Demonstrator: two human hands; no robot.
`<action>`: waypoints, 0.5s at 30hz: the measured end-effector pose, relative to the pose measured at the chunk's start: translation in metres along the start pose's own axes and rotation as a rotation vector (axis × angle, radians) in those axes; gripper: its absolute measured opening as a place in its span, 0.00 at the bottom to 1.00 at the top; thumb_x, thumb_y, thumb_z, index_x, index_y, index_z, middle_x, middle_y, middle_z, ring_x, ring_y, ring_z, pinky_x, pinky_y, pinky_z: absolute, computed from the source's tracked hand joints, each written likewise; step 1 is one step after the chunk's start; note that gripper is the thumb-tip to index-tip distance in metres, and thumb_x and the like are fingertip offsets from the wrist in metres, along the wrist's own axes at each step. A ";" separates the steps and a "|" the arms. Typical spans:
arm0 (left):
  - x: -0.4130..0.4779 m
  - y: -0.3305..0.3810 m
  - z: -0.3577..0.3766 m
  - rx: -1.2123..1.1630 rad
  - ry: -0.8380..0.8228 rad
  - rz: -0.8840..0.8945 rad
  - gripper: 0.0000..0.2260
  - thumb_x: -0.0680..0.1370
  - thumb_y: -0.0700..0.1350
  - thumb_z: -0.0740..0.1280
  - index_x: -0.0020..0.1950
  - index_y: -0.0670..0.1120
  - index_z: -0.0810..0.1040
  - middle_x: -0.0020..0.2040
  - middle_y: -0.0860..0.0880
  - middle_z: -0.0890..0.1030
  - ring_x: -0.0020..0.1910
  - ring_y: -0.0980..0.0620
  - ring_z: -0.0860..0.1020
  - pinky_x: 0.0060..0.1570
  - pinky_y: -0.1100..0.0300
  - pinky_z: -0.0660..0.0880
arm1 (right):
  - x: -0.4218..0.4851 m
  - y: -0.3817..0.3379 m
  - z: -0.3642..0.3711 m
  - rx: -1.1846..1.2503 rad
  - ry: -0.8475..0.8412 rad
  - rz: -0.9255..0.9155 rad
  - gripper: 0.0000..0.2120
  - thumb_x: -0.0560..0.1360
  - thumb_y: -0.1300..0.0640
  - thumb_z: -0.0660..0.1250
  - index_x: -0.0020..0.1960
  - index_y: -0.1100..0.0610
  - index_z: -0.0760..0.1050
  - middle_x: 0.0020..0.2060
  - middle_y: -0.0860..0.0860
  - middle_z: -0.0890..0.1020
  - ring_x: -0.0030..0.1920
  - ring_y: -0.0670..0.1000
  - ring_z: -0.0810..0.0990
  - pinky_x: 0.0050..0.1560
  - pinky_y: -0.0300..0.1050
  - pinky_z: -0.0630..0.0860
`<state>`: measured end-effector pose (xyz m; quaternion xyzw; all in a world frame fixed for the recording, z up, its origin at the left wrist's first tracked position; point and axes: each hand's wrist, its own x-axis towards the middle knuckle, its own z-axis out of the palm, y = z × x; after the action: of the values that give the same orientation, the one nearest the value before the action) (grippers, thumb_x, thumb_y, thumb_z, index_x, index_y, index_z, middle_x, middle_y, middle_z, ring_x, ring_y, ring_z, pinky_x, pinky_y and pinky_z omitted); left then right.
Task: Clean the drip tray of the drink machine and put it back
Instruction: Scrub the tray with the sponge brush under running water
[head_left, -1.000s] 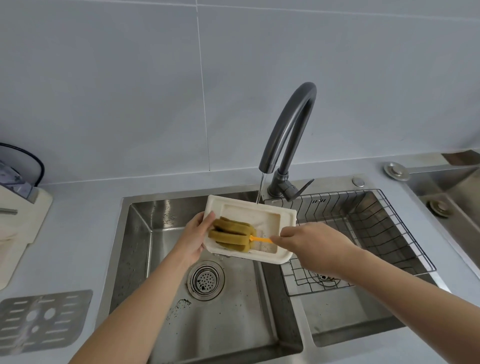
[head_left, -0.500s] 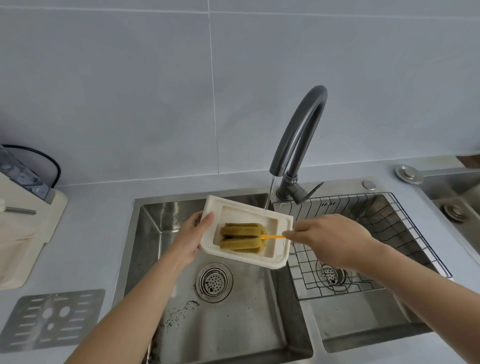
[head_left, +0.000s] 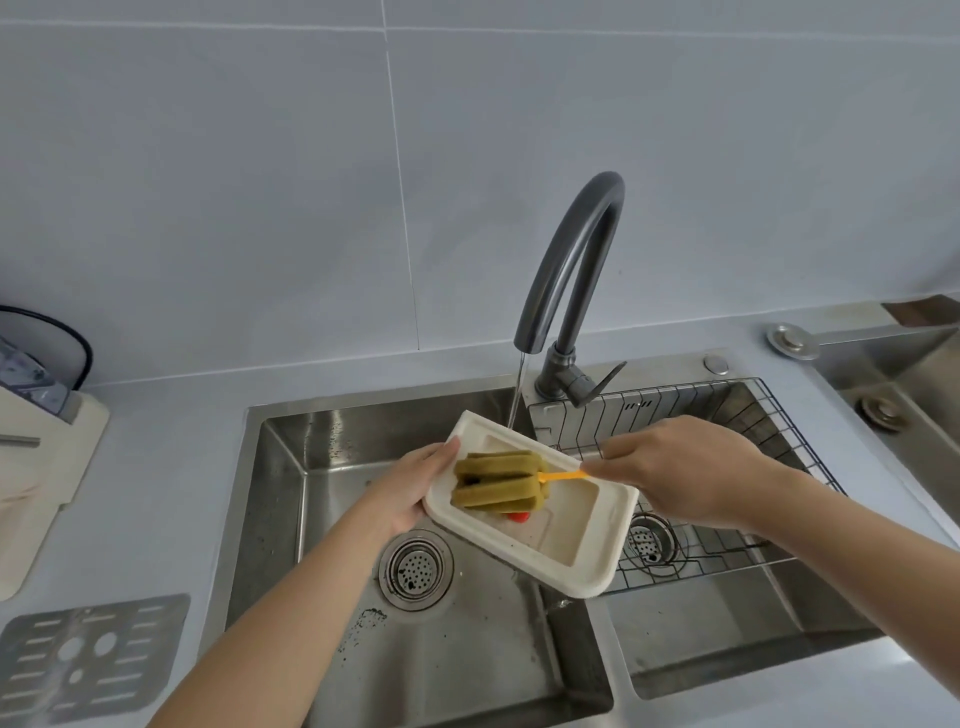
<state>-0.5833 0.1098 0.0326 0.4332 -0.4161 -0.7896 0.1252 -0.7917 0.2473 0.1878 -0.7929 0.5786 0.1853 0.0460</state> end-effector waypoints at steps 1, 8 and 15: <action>0.003 0.002 0.004 0.002 -0.013 0.000 0.19 0.76 0.53 0.60 0.60 0.42 0.75 0.49 0.43 0.80 0.50 0.44 0.77 0.51 0.49 0.75 | 0.000 0.002 -0.001 -0.017 -0.011 0.011 0.27 0.76 0.65 0.54 0.72 0.47 0.60 0.58 0.47 0.76 0.51 0.57 0.78 0.41 0.45 0.67; 0.016 0.013 0.016 -0.013 0.019 0.025 0.13 0.76 0.53 0.62 0.55 0.47 0.76 0.53 0.43 0.80 0.53 0.44 0.77 0.58 0.45 0.73 | 0.003 0.012 0.002 -0.010 -0.036 0.221 0.26 0.77 0.64 0.54 0.72 0.47 0.58 0.59 0.47 0.74 0.56 0.55 0.76 0.41 0.44 0.66; 0.016 0.008 0.017 -0.068 0.082 0.071 0.16 0.76 0.50 0.63 0.60 0.43 0.73 0.55 0.42 0.79 0.57 0.42 0.76 0.60 0.43 0.72 | 0.006 -0.033 0.012 0.045 -0.068 0.384 0.23 0.76 0.68 0.54 0.70 0.59 0.58 0.58 0.54 0.73 0.54 0.59 0.78 0.45 0.50 0.74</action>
<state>-0.6074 0.1053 0.0339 0.4457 -0.3989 -0.7798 0.1847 -0.7625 0.2556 0.1699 -0.6600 0.7213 0.2046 0.0471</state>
